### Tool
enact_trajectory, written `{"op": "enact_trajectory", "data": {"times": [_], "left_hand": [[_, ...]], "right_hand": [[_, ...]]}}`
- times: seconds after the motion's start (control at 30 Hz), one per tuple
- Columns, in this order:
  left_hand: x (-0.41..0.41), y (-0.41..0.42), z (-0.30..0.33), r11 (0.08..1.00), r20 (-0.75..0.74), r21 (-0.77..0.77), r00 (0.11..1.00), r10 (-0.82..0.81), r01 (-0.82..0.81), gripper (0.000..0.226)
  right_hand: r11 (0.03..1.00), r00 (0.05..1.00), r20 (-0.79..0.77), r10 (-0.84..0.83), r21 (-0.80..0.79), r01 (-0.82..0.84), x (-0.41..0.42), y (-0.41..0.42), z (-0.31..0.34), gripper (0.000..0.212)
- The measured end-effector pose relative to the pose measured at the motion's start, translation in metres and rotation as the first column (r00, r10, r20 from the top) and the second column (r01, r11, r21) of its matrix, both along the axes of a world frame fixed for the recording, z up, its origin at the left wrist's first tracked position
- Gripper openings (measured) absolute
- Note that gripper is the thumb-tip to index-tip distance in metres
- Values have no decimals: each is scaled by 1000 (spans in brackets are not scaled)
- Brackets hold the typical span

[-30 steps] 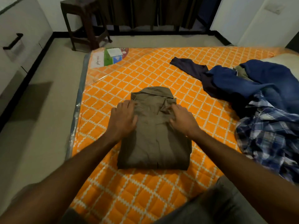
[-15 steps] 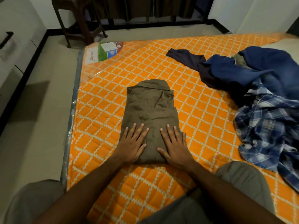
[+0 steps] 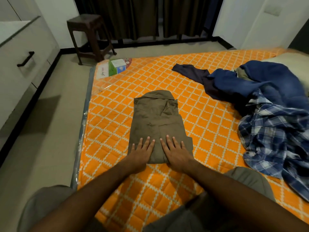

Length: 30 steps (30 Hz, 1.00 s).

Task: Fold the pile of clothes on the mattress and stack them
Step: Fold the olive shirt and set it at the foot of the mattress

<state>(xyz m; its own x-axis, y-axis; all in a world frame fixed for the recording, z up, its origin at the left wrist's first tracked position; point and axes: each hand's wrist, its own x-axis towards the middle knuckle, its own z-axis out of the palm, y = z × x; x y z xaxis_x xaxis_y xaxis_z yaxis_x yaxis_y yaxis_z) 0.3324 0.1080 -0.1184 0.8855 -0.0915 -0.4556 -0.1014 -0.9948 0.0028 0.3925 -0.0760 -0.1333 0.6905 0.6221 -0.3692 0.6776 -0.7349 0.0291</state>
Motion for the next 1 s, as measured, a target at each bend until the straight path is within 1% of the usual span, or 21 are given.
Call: {"op": "enact_trajectory", "data": {"times": [0.03,0.1,0.17,0.2,0.27,0.33,0.37,0.4,0.47,0.53,0.6,0.63,0.7,0.77,0.8,0.83,0.87,0.9,0.93,0.97,1.0], "left_hand": [[1,1,5,999,-80,-29,997,-18,16,84],[4,9,18,986,-202,-156,975,-98,67,79],[8,19,27,947,-287,-314,944,-164,69,76],[11,19,36,935,-344,-355,926,-155,25,75],[16,17,65,932,-438,-361,889,-135,-36,70],[22,15,99,928,-512,-350,855,-79,-124,43],[26,18,110,922,-509,-359,859,-59,-149,29],[33,23,118,915,-489,-374,871,-54,-153,21],[46,40,126,901,-400,-415,914,-59,-124,26],[63,59,134,877,-233,-475,972,-42,-76,27],[78,74,138,836,-44,-541,995,85,-95,30],[85,79,136,808,49,-576,982,183,-122,33],[94,85,122,761,214,-629,905,368,-160,37],[101,88,99,709,313,-678,799,514,-191,40],[106,89,86,657,305,-722,753,584,-217,45],[108,90,75,574,239,-778,725,646,-255,52],[110,91,65,496,161,-820,718,677,-284,62],[113,92,54,448,89,-832,720,688,-326,72],[113,90,41,460,73,-816,726,683,-351,81],[111,88,28,492,81,-787,729,680,-371,88],[110,84,15,507,98,-773,716,691,-383,93]], "right_hand": [[1000,998,-69,-1,-26,-1,-1,-1,6,94],[998,977,-211,22,-51,-34,-1,-2,24,88],[995,948,-315,54,-62,-77,1,-2,45,71],[995,937,-344,68,-44,-89,3,-2,55,59],[991,924,-366,110,-33,-130,8,-2,78,41],[986,905,-416,84,-93,-135,19,0,103,38],[984,891,-450,60,-125,-129,27,1,119,39],[983,877,-479,28,-148,-113,37,4,131,38],[985,852,-523,-15,-155,-77,59,10,153,34],[993,839,-541,-60,-120,-6,83,16,163,38],[993,849,-515,-117,-74,92,109,21,164,36],[990,871,-473,-136,-45,130,121,24,165,33],[984,929,-340,-145,44,170,141,27,168,30],[965,977,-145,-155,191,181,154,29,160,36],[947,985,-3,-170,275,164,159,32,149,41],[929,972,142,-188,347,128,158,34,132,46],[916,950,241,-199,390,93,152,38,112,51],[914,951,243,-190,398,80,143,44,88,56],[922,967,186,-172,375,92,128,47,66,61],[935,981,110,-159,335,114,114,51,41,66],[944,984,77,-162,301,132,103,53,19,68]]}}
